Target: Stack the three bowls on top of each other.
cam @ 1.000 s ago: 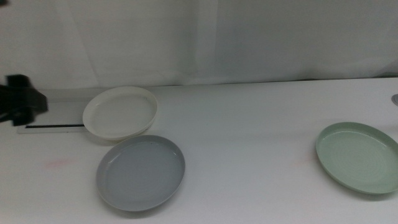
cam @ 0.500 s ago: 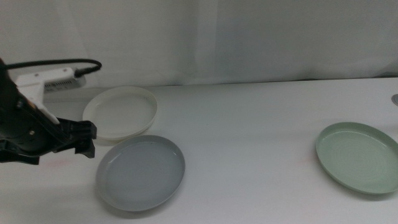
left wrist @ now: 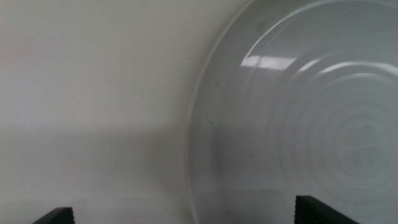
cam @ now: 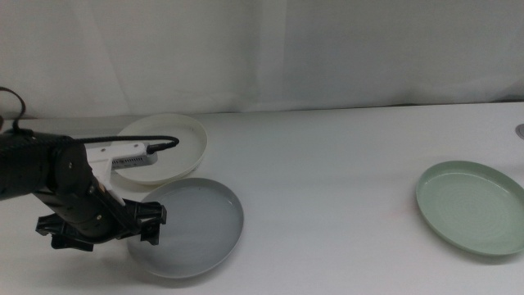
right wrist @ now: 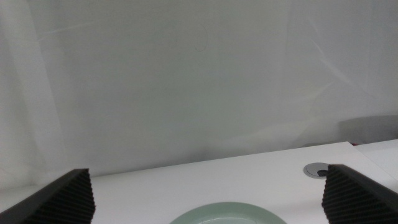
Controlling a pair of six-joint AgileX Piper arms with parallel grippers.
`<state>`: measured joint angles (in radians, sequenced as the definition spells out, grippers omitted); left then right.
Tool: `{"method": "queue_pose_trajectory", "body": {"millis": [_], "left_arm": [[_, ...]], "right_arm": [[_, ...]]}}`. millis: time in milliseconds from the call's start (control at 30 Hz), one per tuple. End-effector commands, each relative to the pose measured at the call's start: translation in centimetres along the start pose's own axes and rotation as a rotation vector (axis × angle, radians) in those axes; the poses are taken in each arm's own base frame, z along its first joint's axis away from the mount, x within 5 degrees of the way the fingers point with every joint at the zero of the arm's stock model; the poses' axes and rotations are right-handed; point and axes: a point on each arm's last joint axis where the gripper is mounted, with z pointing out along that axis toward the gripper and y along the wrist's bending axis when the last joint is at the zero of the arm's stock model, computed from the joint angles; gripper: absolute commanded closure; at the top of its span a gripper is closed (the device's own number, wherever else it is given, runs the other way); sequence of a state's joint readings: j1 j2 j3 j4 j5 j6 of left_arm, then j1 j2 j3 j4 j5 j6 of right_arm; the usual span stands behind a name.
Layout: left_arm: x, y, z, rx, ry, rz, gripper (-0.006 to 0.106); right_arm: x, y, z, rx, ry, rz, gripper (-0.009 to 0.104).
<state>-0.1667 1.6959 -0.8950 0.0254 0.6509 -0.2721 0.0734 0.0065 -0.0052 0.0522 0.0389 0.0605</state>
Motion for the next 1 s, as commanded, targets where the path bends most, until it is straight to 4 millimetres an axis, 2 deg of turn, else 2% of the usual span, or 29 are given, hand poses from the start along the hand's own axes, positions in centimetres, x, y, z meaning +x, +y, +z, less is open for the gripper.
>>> {"method": "queue_pose_trajectory", "body": {"millis": [0, 233, 333, 367, 433, 567, 800, 900, 967], "left_arm": [[0.2, -0.1, 0.8, -0.003, -0.015, 0.003, 0.009], [0.2, -0.2, 2.2, -0.005, -0.001, 0.004, 0.009], [0.1, -0.2, 2.3, -0.005, -0.003, 0.004, 0.015], [0.1, -0.2, 2.3, -0.005, -0.002, 0.004, 0.021], [0.2, -0.1, 2.6, -0.008, 0.011, 0.005, 0.042], [0.4, -0.1, 3.2, -0.017, 0.041, 0.005, 0.104], [0.3, -0.2, 3.5, -0.013, 0.039, 0.013, 0.103], [0.0, -0.2, 2.6, -0.014, 0.042, 0.012, 0.103], [-0.5, -0.3, 1.4, -0.003, 0.009, 0.013, 0.103]], "right_arm": [[1.2, -0.2, 0.1, 0.007, 0.023, -0.018, -0.008], [1.2, -0.2, 0.1, 0.007, 0.022, -0.018, -0.008], [1.2, -0.2, 0.1, 0.007, 0.022, -0.018, -0.008], [1.2, -0.2, 0.1, 0.007, 0.022, -0.018, -0.008], [1.2, -0.2, 0.1, 0.007, 0.022, -0.018, -0.008], [1.2, -0.2, 0.1, 0.007, 0.022, -0.018, -0.008], [1.2, -0.2, 0.1, 0.007, 0.018, -0.018, -0.008], [1.2, -0.2, 0.1, 0.007, 0.018, -0.018, -0.008], [1.2, -0.2, 0.1, 0.007, 0.018, -0.018, -0.008]]}}
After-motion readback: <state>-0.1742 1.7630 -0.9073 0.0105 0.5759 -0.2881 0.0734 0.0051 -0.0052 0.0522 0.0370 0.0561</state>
